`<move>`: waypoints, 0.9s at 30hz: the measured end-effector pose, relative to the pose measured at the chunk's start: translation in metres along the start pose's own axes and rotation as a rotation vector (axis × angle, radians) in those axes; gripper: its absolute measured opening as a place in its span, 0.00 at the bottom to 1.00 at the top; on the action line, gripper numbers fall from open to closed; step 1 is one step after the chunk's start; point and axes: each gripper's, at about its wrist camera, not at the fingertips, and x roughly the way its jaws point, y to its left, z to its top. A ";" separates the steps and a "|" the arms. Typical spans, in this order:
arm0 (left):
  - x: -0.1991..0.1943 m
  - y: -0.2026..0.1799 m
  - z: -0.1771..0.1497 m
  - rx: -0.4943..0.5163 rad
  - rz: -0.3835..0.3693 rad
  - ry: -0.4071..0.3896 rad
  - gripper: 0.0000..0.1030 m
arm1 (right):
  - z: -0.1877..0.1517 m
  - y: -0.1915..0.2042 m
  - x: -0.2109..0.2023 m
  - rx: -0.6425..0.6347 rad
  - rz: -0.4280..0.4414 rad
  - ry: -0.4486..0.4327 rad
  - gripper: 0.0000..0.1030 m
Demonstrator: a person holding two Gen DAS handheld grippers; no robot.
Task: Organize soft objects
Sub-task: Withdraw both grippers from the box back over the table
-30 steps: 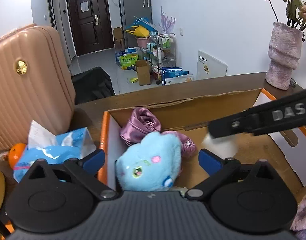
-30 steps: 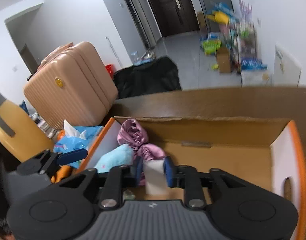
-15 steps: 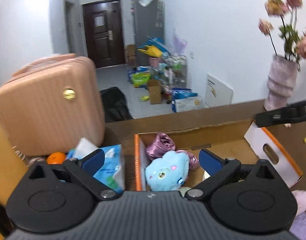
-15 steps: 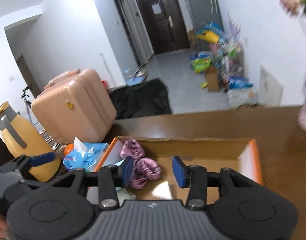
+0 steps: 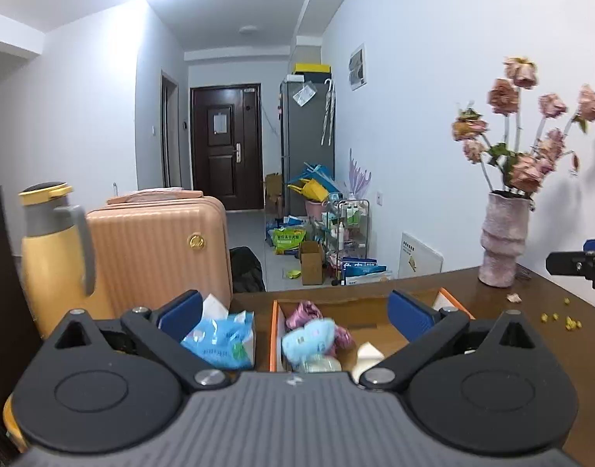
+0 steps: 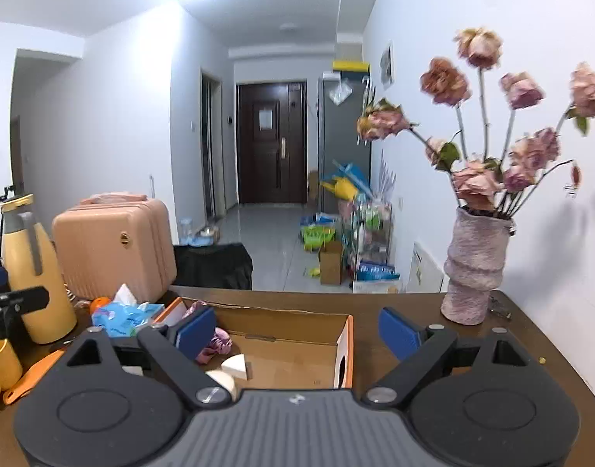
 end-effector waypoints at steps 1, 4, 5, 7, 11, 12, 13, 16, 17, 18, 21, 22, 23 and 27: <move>-0.012 -0.001 -0.006 0.002 -0.008 -0.010 1.00 | -0.006 0.002 -0.008 -0.003 -0.005 -0.011 0.88; -0.042 -0.004 -0.022 0.009 -0.001 -0.044 1.00 | -0.026 0.009 -0.037 -0.010 -0.008 -0.050 0.88; -0.053 -0.005 -0.028 0.009 0.006 -0.053 1.00 | -0.032 0.013 -0.043 -0.011 -0.007 -0.060 0.89; -0.078 -0.004 -0.041 -0.013 0.008 -0.068 1.00 | -0.045 0.019 -0.062 -0.007 -0.013 -0.087 0.89; -0.127 0.001 -0.073 -0.047 0.004 -0.047 1.00 | -0.082 0.028 -0.113 0.000 0.012 -0.132 0.90; -0.141 0.002 -0.083 -0.047 -0.007 -0.047 1.00 | -0.092 0.030 -0.126 -0.001 0.023 -0.138 0.91; -0.153 0.002 -0.091 -0.047 -0.016 -0.048 1.00 | -0.104 0.033 -0.140 -0.005 0.035 -0.143 0.92; -0.187 0.003 -0.116 -0.069 -0.032 -0.040 1.00 | -0.137 0.039 -0.177 0.012 0.058 -0.149 0.96; -0.197 0.004 -0.123 -0.078 -0.033 -0.025 1.00 | -0.147 0.041 -0.188 0.019 0.069 -0.146 0.96; -0.206 0.005 -0.129 -0.087 -0.033 -0.018 1.00 | -0.158 0.043 -0.200 0.033 0.077 -0.133 0.96; -0.233 0.007 -0.152 -0.123 -0.038 0.004 1.00 | -0.192 0.049 -0.233 0.070 0.098 -0.115 0.98; -0.239 0.010 -0.159 -0.136 -0.056 0.023 1.00 | -0.200 0.051 -0.239 0.088 0.101 -0.106 0.98; -0.242 0.011 -0.163 -0.157 -0.081 0.044 1.00 | -0.209 0.052 -0.246 0.103 0.107 -0.097 0.98; -0.245 0.010 -0.167 -0.169 -0.108 0.062 1.00 | -0.224 0.062 -0.256 0.074 0.127 -0.080 0.98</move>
